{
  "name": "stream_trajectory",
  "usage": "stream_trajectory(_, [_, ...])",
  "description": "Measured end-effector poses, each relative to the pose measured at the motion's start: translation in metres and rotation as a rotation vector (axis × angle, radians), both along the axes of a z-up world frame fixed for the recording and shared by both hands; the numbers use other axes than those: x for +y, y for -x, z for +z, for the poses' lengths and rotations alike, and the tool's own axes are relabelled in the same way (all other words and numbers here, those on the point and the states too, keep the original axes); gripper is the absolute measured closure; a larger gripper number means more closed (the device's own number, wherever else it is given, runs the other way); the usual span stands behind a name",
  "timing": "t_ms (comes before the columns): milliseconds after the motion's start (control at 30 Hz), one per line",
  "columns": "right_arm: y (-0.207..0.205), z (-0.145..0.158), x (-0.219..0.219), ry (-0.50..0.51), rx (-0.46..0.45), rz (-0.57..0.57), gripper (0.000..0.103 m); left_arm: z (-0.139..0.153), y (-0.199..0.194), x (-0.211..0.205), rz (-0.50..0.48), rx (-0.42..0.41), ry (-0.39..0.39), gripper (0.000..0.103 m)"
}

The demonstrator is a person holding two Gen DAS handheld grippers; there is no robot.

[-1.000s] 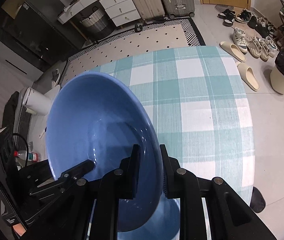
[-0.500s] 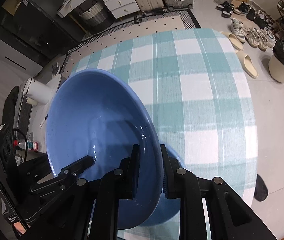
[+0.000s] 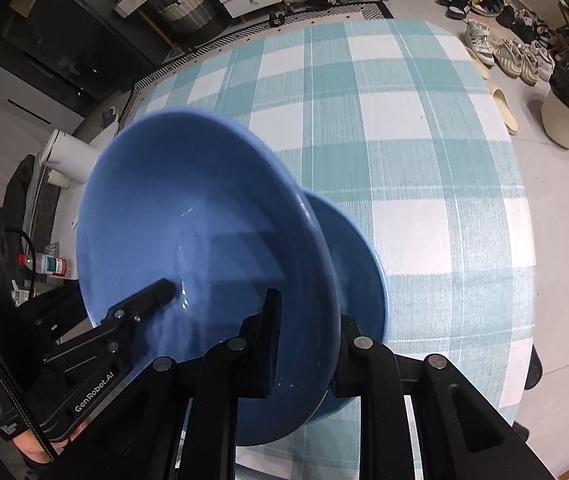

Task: Organize plates and bowls
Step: 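Lower the held bowls onto the remaining blue bowl with both tools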

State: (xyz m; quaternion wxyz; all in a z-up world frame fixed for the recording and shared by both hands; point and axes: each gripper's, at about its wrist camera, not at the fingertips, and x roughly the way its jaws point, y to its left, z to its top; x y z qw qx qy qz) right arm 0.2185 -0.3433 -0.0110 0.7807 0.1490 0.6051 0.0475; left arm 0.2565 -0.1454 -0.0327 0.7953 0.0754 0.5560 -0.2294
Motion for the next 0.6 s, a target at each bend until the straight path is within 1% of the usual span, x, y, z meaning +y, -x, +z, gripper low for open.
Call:
stream_trajectory(67, [0.002, -0.004, -0.003, -0.005, -0.001, -0.008, 0.084, -0.001, 0.001, 0.003, 0.017, -0.008, 0.018, 0.088])
stream_trajectory(167, [0.004, -0.008, -0.004, -0.014, -0.001, -0.005, 0.084, -0.002, 0.005, 0.003, 0.025, -0.037, 0.016, 0.088])
stream_trajectory(400, [0.009, -0.014, 0.000, 0.023, -0.016, 0.011, 0.084, -0.004, 0.020, -0.001, 0.046, -0.121, -0.032, 0.087])
stream_trajectory(600, [0.015, -0.017, 0.002, 0.055, -0.037, 0.014, 0.084, -0.004, 0.026, -0.006, 0.042, -0.158, -0.061, 0.086])
